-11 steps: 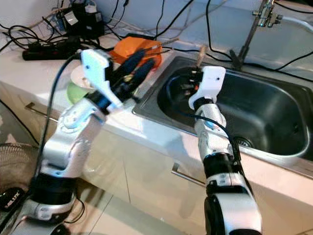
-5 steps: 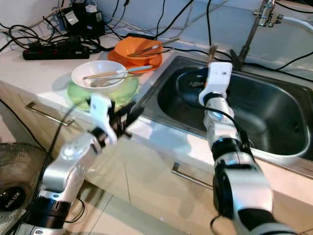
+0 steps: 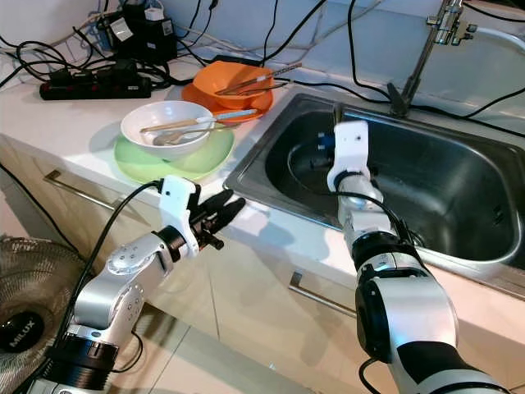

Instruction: Kitchen organization

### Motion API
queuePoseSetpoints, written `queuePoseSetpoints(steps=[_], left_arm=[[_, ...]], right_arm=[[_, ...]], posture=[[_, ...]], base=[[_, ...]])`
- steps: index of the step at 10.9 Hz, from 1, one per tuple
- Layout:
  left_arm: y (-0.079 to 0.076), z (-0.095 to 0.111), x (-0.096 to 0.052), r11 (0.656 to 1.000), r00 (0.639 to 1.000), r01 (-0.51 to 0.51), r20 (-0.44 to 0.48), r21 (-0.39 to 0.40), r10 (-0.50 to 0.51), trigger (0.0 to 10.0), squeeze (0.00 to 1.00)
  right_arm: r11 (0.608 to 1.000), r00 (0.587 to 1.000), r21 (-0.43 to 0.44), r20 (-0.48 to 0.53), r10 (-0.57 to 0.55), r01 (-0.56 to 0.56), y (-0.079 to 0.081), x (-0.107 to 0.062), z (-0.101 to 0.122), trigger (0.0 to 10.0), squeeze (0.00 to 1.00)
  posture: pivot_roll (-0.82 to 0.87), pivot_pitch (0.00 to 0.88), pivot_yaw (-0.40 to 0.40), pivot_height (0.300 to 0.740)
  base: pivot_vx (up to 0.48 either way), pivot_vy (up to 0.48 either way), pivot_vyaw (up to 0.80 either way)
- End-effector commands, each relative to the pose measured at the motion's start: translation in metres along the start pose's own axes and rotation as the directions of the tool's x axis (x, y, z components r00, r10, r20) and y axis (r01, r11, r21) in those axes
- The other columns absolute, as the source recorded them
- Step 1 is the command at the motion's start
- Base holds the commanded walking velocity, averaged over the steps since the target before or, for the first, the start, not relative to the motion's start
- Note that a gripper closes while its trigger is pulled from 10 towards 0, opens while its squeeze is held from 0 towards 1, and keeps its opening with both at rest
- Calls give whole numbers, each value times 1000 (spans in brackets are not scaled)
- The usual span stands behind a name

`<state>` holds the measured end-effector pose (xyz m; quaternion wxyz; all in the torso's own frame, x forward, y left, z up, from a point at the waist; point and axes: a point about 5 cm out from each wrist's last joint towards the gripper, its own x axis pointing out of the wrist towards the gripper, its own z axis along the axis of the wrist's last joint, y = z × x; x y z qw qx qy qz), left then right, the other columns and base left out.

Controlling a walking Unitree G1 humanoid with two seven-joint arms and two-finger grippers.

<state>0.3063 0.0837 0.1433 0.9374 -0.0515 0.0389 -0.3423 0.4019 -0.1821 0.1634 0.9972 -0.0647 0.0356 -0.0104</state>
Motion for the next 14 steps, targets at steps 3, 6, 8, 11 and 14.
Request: queuePoseSetpoints(steps=[3, 6, 8, 11, 14], left_arm=[[-6, 0, 0, 1000, 1000, 27, -11, 10, -27, 10000, 0], [-8, -1, 0, 999, 999, 34, -17, 8, -34, 10000, 0], [-9, -1, -1, 999, 999, 39, -16, 5, -39, 10000, 0], [-10, 0, -1, 999, 999, 41, -15, 2, -41, 10000, 0], [-11, 0, -1, 999, 999, 39, -12, -5, -39, 10000, 0]], right_arm=[[1000, 998, -29, -68, 8, -10, 6, 1, -5, 10000, 0], [997, 989, -67, -145, 35, -46, 13, -2, -20, 10000, 0], [995, 981, -74, -188, 48, -63, 16, -5, -29, 10000, 0], [992, 976, -76, -201, 83, -100, 24, -6, -31, 10000, 608], [991, 975, -85, -204, 83, -102, 25, -6, -31, 10000, 518]], posture=[[209, 0, -23, 740], [215, 0, -26, 740], [221, 0, -27, 740], [223, 0, -28, 740], [225, 2, -33, 740]], base=[[0, 0, 0], [0, 0, 0], [0, 0, 0], [0, 0, 0], [0, 0, 0]])
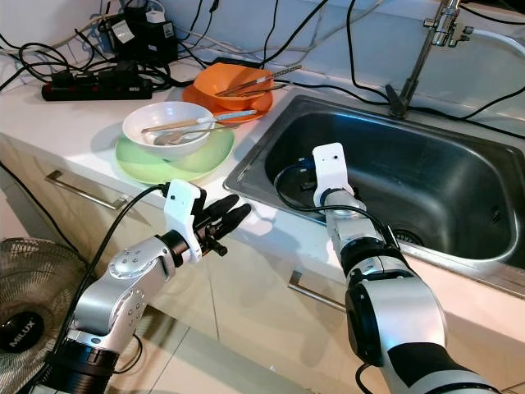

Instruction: Kitchen organization

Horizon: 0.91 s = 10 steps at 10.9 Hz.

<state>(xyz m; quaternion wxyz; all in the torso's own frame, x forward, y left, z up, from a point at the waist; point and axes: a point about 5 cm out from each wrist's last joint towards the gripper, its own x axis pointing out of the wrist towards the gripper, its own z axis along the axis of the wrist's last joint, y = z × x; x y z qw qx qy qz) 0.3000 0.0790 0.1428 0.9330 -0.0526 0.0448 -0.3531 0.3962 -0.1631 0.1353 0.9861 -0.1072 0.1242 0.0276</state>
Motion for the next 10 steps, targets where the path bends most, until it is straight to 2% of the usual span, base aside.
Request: queuePoseSetpoints(steps=[1, 2, 3, 6, 7, 8, 10], left_arm=[[-4, 1, 0, 1000, 1000, 16, 0, 2, -16, 10000, 0], [-4, 2, 1, 1000, 1000, 16, 2, 3, -16, 10000, 0], [-4, 3, 0, 1000, 1000, 8, 14, 9, -8, 10000, 0], [2, 11, 0, 997, 996, -55, 68, 60, 50, 10000, 0], [3, 15, 1, 994, 994, -72, 93, 88, 64, 10000, 0], [6, 21, 3, 982, 988, -114, 122, 152, 95, 10000, 0], [9, 34, 4, 957, 974, -171, 189, 233, 128, 10000, 0]], right_arm=[[1000, 1000, -2, -27, 13, -13, 4, 0, -4, 10000, 537], [1000, 1000, -1, -24, 14, -14, 4, 0, -4, 10000, 1000], [1000, 1000, -7, -8, 6, -6, 3, 0, -1, 10000, 0], [999, 984, 42, 176, -17, 10, 0, 0, 27, 10000, 0], [997, 957, 70, 289, -32, 12, -3, -2, 44, 10000, 0], [995, 923, 102, 383, -34, -5, -5, -6, 55, 10000, 0], [992, 878, 116, 477, -21, -39, 0, -13, 56, 10000, 0]], posture=[[225, 2, -34, 740], [223, 7, -35, 740], [222, 13, -36, 740], [218, 21, -34, 740], [206, 25, -29, 740], [201, 26, -28, 740], [184, 29, -23, 740]], base=[[0, 0, 0], [0, 0, 0], [0, 0, 0], [0, 0, 0], [0, 0, 0], [0, 0, 0], [0, 0, 0]])
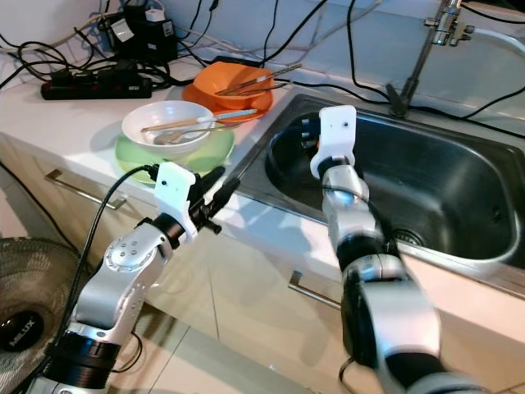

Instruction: Kitchen organization

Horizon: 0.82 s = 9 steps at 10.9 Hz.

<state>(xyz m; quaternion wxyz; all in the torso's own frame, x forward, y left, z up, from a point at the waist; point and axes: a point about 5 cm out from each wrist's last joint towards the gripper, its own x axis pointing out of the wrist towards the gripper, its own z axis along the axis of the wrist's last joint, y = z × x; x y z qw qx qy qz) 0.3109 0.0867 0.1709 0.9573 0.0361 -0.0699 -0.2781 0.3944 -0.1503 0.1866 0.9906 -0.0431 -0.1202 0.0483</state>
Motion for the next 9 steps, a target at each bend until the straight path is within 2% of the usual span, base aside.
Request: queuePoseSetpoints(steps=[1, 2, 3, 4, 5, 6, 9], left_arm=[[3, 12, 4, 996, 998, -15, 60, 92, 9, 10000, 0], [6, 20, 4, 989, 987, -45, 162, 142, 21, 10000, 0], [8, 25, 3, 986, 979, -74, 201, 150, 43, 10000, 0], [9, 23, 1, 985, 984, -73, 169, 155, 46, 10000, 0], [8, 19, 4, 986, 993, -61, 109, 153, 45, 10000, 0], [7, 17, 9, 988, 995, -51, 93, 149, 37, 10000, 0], [5, 8, 8, 987, 998, -19, 58, 161, 10, 10000, 0]], right_arm=[[1000, 998, 0, 55, -28, 28, -3, -5, 3, 10000, 0], [999, 995, 10, 89, -52, 51, -7, -9, 5, 10000, 0], [998, 991, 24, 120, -59, 57, -8, -15, 8, 10000, 0], [999, 988, 17, 148, -51, 49, -9, -22, 11, 10000, 0], [999, 981, 15, 191, -44, 42, -12, -35, 16, 10000, 0], [999, 981, 18, 191, -36, 33, -15, -42, 15, 10000, 0], [997, 992, -37, 111, 67, -63, -10, -64, -6, 10000, 0]], posture=[[184, 30, -20, 740], [183, 29, -19, 740], [179, 28, -19, 740], [172, 26, -18, 740], [162, 21, -14, 740], [154, 14, -10, 740], [143, 0, 0, 740]], base=[[0, 0, 0], [0, 0, 0], [0, 0, 0], [0, 0, 0], [0, 0, 0], [0, 0, 0], [0, 0, 0]])
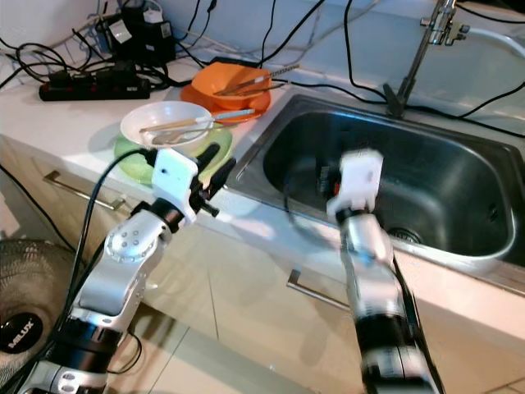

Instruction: Kitchen organization

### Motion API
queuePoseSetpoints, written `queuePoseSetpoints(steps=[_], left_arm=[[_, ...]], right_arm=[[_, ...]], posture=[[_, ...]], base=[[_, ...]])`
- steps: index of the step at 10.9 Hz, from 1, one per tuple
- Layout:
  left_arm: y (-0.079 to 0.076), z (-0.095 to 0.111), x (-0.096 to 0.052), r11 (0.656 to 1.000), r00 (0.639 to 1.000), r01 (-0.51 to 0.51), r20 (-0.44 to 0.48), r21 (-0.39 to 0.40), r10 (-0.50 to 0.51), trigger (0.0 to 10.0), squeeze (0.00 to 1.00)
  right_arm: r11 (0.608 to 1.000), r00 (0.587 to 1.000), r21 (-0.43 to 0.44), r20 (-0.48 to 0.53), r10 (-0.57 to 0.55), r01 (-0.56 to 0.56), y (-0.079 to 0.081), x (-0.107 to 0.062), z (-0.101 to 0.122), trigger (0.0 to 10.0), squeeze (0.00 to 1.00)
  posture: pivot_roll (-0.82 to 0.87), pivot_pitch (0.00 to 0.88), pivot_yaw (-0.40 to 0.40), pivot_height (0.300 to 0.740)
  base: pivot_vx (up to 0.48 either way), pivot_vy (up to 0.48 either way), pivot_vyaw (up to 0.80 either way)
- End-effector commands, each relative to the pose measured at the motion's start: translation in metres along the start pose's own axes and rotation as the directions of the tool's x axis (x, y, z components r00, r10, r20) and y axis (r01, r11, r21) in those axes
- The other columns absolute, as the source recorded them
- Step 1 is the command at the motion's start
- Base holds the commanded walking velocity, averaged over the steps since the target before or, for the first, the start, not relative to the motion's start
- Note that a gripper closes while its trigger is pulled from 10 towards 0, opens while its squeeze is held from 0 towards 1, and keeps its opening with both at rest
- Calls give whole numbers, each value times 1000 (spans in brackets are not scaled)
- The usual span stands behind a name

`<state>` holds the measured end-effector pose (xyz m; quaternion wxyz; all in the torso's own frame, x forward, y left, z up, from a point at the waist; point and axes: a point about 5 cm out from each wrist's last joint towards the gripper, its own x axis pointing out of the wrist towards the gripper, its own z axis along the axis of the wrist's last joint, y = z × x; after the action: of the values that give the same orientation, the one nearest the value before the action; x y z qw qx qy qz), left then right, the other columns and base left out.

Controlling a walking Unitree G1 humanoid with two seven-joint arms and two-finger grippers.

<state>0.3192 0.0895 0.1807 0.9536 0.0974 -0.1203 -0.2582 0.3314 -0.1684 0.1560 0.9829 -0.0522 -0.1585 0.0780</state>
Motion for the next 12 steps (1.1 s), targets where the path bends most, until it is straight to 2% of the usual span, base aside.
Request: queuePoseSetpoints(steps=[1, 3, 4, 5, 6, 7, 8, 9, 10, 12], left_arm=[[-5, -2, -2, 1000, 1000, 20, -7, 14, -20, 10000, 0], [-4, -2, -2, 999, 1000, 17, -17, 29, -16, 10000, 0], [-2, -2, -2, 999, 1000, 12, -18, 41, -11, 10000, 0], [3, 0, 1, 992, 1000, 5, -24, 129, -2, 10000, 0], [12, 5, 8, 961, 999, -16, -35, 278, 27, 10000, 0], [17, 9, 12, 934, 998, -30, -41, 356, 47, 10000, 0], [31, 14, 22, 863, 994, -44, -62, 504, 87, 10000, 0], [41, 10, 30, 817, 988, -33, -107, 576, 115, 10000, 0], [43, 6, 33, 804, 985, -22, -127, 594, 121, 10000, 0], [47, 2, 45, 806, 980, -28, -144, 591, 139, 10000, 0]], right_arm=[[999, 999, -9, 13, 33, -33, 3, -1, 4, 10000, 0], [998, 997, 8, -19, 69, -69, 9, -17, -6, 10000, 0], [998, 997, 14, -25, 66, -66, 10, -17, -6, 10000, 0], [998, 998, 26, -27, 61, -60, 13, -16, -6, 10000, 0], [997, 998, 41, -26, 60, -59, 17, -14, -5, 10000, 0], [997, 998, 49, -27, 54, -53, 19, -13, -5, 10000, 0], [997, 999, 64, -24, 48, -47, 22, -9, -4, 10000, 0], [996, 998, 72, -22, 56, -54, 25, -8, -3, 10000, 0], [996, 998, 72, -24, 57, -55, 25, -8, -3, 10000, 0], [996, 999, 72, -23, 46, -45, 23, -6, -2, 10000, 0]], posture=[[143, 0, 0, 740], [150, 12, -1, 740], [148, 15, 0, 740], [150, 17, 0, 740], [159, 20, -2, 740], [162, 21, -3, 740], [165, 22, -2, 740], [167, 21, -4, 740], [164, 20, -5, 740], [158, 14, -5, 740]], base=[[0, 0, 0], [0, 0, 0], [0, 0, 0], [0, 0, 0], [0, 0, 0], [0, 0, 0], [0, 0, 0], [0, 0, 0], [0, 0, 0], [0, 0, 0]])
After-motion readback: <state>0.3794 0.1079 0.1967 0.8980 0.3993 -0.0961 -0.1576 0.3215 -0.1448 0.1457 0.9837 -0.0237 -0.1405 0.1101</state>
